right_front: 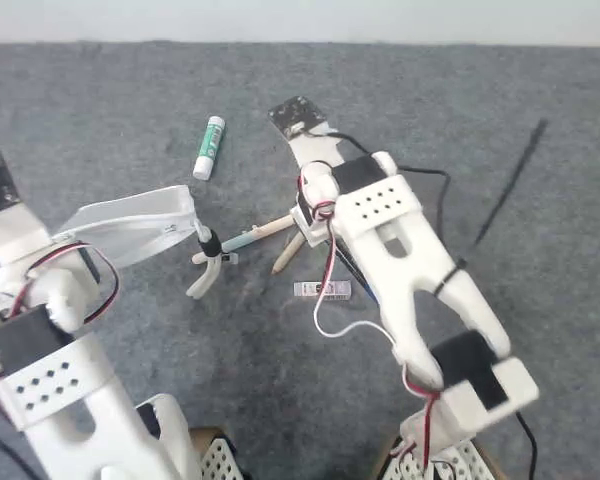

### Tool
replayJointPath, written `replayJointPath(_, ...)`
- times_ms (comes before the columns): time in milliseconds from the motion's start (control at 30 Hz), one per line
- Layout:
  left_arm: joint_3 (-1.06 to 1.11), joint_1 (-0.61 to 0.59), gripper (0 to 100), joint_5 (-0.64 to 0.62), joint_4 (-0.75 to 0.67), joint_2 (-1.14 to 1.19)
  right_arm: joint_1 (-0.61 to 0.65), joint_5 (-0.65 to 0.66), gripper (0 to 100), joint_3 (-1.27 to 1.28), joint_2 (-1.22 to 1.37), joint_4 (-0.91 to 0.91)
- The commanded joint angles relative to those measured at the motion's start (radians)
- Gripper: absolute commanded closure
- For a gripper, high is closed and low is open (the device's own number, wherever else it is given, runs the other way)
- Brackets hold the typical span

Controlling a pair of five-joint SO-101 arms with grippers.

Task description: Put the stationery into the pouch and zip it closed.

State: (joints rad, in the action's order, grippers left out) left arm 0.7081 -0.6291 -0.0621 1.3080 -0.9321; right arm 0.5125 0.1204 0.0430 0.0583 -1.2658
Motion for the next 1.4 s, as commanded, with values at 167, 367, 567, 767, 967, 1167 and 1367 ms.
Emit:
replayJointPath(167,-0.007,0.000,99,0.002,-0.034,0.002,-0.013,-0.146,99.1,0.006,-0.266,-0.047)
replayJointPath(367,-0.007,0.000,99,0.000,-0.035,0.002,0.039,-0.215,99.1,0.041,-0.384,-0.041)
replayJointPath(567,-0.007,0.000,99,0.000,-0.035,0.002,0.131,-0.302,99.1,0.043,-0.498,-0.018)
replayJointPath(767,-0.007,0.000,99,0.000,-0.035,0.002,0.196,-0.307,99.1,0.044,-0.575,0.031)
replayJointPath(967,-0.007,0.000,99,0.000,-0.035,0.002,0.280,-0.307,99.1,0.043,-0.616,0.099)
replayJointPath(1167,-0.007,0.002,99,0.000,-0.037,0.002,0.283,-0.307,99.1,0.043,-0.631,0.229)
replayJointPath(1367,-0.008,0.032,99,0.000,-0.038,0.002,0.317,-0.304,99.1,0.043,-0.631,0.363)
